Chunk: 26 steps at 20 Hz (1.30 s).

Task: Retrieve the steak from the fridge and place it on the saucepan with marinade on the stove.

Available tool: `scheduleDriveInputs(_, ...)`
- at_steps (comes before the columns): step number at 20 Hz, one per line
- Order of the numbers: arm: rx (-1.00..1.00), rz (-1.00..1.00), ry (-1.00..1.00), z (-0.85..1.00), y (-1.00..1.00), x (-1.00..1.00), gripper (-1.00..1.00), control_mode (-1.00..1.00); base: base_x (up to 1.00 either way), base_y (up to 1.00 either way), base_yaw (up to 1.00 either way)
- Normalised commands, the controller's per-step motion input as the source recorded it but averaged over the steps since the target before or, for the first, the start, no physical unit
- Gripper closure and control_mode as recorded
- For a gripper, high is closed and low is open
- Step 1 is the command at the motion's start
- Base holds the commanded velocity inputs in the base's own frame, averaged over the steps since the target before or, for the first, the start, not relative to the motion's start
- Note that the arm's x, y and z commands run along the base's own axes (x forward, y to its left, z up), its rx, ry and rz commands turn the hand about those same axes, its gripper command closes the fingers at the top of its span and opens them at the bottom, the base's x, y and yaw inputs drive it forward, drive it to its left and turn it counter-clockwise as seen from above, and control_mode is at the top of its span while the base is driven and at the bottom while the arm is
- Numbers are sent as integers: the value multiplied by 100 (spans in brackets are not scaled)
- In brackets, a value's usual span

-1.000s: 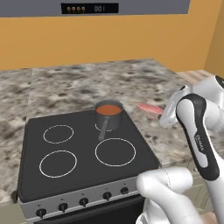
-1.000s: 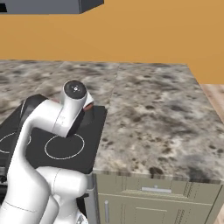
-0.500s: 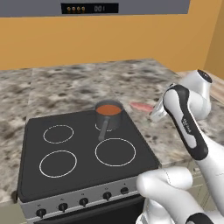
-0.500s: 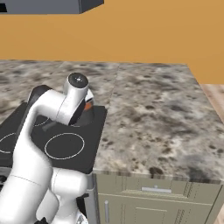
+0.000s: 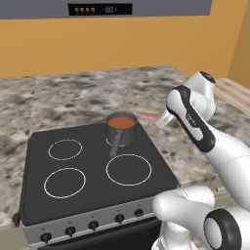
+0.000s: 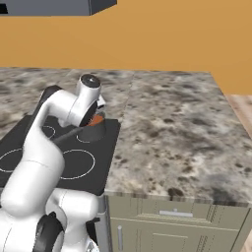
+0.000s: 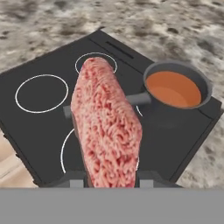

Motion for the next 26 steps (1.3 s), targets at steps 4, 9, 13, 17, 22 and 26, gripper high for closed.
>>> scheduleDriveInputs(4, 0, 0, 1, 0, 0, 44, 100, -100, 0, 0, 0)
scheduleDriveInputs(9, 0, 0, 3, -5, 0, 49, 100, -100, 0, 0, 0)
scheduleDriveInputs(13, 0, 0, 2, -15, 1, 41, 100, -100, 0, 0, 0)
scheduleDriveInputs(17, 0, 0, 0, -28, 3, 35, 100, -100, 0, 0, 0)
scheduleDriveInputs(22, 0, 0, 0, -33, 14, 25, 100, -100, 0, 0, 0)
scheduleDriveInputs(26, 0, 0, 1, -23, 18, 33, 100, -100, 0, 0, 0)
